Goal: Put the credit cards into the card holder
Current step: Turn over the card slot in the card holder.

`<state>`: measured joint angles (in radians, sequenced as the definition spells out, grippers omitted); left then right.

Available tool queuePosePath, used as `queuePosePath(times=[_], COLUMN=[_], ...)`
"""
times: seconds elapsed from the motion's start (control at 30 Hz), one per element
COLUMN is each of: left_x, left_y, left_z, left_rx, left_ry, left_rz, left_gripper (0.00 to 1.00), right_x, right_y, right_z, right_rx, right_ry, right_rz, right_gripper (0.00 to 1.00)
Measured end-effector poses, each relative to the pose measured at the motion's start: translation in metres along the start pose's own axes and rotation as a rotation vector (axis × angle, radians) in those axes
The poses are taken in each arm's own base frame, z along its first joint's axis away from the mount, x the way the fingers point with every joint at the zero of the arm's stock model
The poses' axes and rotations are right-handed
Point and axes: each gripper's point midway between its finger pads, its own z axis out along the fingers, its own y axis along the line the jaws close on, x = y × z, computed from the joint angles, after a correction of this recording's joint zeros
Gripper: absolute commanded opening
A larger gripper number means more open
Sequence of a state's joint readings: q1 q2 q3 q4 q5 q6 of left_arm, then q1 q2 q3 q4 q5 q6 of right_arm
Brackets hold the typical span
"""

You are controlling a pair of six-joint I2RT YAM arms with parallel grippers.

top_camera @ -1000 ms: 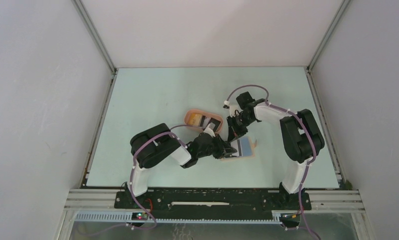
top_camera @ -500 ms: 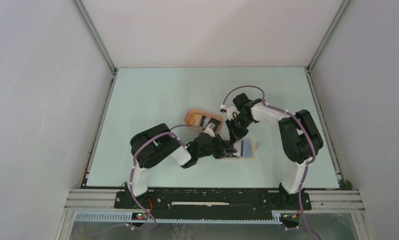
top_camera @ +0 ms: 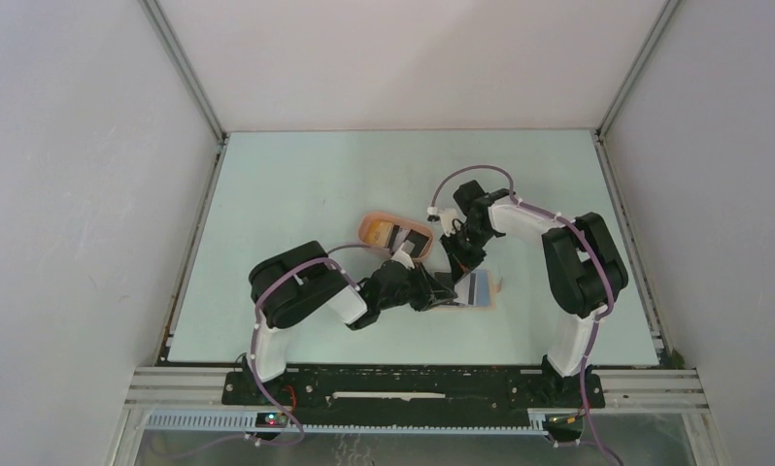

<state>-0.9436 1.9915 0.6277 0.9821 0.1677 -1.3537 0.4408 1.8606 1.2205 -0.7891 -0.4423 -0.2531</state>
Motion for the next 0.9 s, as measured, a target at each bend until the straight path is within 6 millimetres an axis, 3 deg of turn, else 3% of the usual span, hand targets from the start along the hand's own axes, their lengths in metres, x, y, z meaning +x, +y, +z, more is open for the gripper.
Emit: queuePosePath(times=[0.2, 0.37, 0.63, 0.8, 0.9], left_x=[0.0, -0.001, -0.009, -0.026, -0.039], left_y=[0.001, 0.001, -0.003, -0.037, -0.065], left_z=[-0.004, -0.008, -0.025, -0.046, -0.061], left_rx=[-0.004, -0.014, -0.035, 0.019, 0.06], left_ry=[-0.002, -0.005, -0.045, -0.125, -0.195], left_rz=[0.004, 0.033, 0.149, 0.33, 0.47], left_gripper=[0.21, 0.21, 0.22, 0.23, 0.27], right_x=[0.004, 0.005, -0.01, -0.009, 0.006], right_y=[-0.003, 0.0, 0.014, 0.016, 0.028], right_z=[-0.002, -0.014, -0.09, -0.139, -0.157], right_rx=[0.005, -0.04, -0.06, 0.014, 0.071], right_ry=[0.014, -0.01, -0.234, -0.414, -0.511], right_rz=[-0.017, -0.022, -0.134, -0.217, -0.3], right_gripper=[0.01, 0.13, 0.13, 0.13, 0.22])
